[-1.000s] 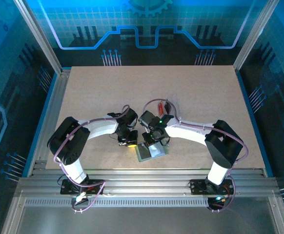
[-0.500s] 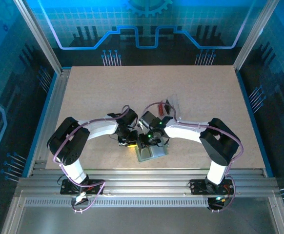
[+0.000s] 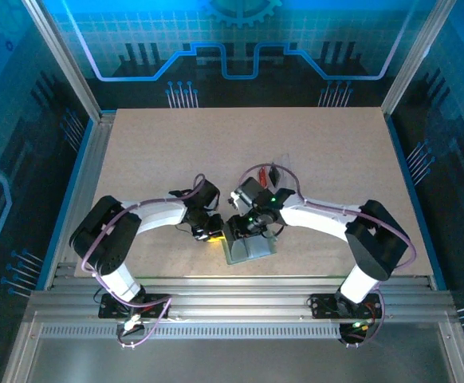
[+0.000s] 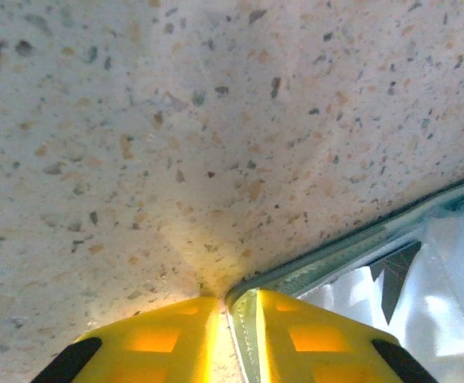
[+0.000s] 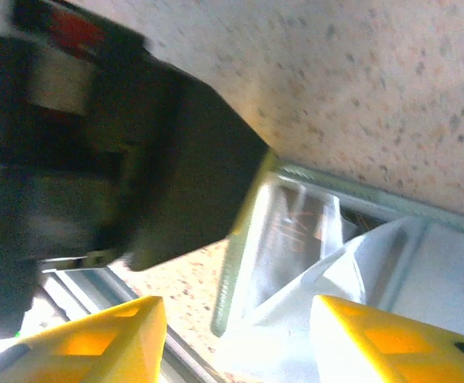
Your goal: Put the credit cards into the card holder
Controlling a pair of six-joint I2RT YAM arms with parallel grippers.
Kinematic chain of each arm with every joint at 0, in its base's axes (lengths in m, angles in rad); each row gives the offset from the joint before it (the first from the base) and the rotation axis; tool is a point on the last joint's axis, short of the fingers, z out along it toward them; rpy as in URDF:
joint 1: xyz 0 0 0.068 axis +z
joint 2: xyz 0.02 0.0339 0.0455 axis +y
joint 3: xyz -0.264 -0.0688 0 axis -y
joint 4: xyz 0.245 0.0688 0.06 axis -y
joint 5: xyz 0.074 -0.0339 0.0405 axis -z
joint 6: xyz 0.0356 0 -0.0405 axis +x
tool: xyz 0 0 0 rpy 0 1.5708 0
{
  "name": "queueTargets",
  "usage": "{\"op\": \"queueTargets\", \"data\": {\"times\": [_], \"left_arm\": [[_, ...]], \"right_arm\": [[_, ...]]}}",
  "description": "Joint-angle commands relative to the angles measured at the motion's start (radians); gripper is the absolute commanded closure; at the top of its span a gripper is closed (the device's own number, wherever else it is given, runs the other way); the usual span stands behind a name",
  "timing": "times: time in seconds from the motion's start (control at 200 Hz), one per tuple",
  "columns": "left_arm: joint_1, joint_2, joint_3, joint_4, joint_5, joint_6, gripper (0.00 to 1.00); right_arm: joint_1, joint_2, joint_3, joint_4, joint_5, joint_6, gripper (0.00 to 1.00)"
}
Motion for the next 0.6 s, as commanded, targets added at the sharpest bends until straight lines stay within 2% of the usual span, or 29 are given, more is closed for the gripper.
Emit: {"op": "queueTargets", "data": {"times": [0.0,0.065,0.185,0.325,0.435,0.595], "left_arm": [[0.005,0.012,-0.036,0.253,0.070,-0.008,0.77],[0.017,-0.018,-0.044,0.233,0.070,0.004,0.75],[0.049,-0.074,-0.073,0.213,0.072,0.015,0.72],[0.091,-0.140,-0.107,0.175,0.058,0.026,0.68],[0.126,-0.192,-0.126,0.151,0.052,0.032,0.66],[0.153,-0.239,-0.116,0.109,0.040,0.051,0.63]], "right_arm": [[-0.015,-0.050,0.019,-0.012,-0.017,-0.032,0.48],[-0.024,-0.056,0.000,-0.013,-0.013,-0.033,0.48],[-0.023,-0.062,-0.033,-0.005,-0.001,-0.030,0.55],[0.007,-0.013,-0.039,-0.003,0.033,-0.023,0.78],[0.042,0.072,-0.028,0.012,0.066,-0.014,0.80],[0.052,0.172,-0.005,0.055,0.059,-0.019,0.79]]}}
